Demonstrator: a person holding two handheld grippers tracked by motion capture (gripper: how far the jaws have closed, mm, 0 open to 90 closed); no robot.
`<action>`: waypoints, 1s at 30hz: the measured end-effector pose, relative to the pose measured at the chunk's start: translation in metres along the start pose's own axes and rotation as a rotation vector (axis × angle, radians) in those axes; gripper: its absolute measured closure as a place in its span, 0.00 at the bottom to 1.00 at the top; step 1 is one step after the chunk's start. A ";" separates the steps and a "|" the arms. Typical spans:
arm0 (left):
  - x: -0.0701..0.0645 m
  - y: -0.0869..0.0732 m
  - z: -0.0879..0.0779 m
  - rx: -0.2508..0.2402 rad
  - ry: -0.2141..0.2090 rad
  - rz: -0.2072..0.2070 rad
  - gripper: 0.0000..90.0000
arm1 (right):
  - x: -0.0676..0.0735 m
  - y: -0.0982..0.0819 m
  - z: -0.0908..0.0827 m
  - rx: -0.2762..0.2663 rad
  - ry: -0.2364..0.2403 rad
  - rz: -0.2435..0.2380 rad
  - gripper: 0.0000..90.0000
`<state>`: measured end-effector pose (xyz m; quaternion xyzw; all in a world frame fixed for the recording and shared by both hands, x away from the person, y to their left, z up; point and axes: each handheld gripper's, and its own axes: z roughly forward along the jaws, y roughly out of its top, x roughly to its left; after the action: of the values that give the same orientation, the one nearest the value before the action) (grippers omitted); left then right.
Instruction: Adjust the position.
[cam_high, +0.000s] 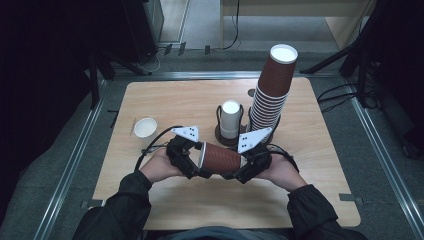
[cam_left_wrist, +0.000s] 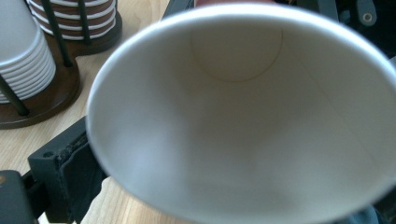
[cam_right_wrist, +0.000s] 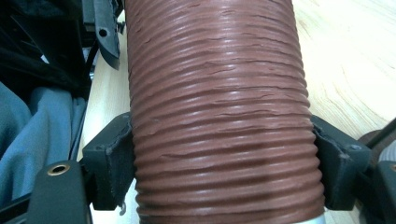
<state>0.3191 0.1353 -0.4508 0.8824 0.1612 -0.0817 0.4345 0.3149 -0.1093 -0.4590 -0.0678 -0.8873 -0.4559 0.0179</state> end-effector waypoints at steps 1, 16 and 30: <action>0.000 0.001 0.001 0.004 -0.003 0.001 0.00 | 0.000 0.000 0.001 0.001 0.004 0.003 0.24; 0.001 0.002 0.001 0.017 -0.024 -0.030 0.07 | 0.000 0.001 0.003 -0.001 0.030 0.010 0.24; -0.002 0.002 -0.008 0.059 -0.023 -0.029 0.09 | 0.000 0.000 0.007 0.041 0.066 0.061 0.19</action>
<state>0.3179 0.1397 -0.4437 0.8915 0.1664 -0.1027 0.4086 0.3150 -0.1035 -0.4626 -0.0794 -0.8928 -0.4390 0.0626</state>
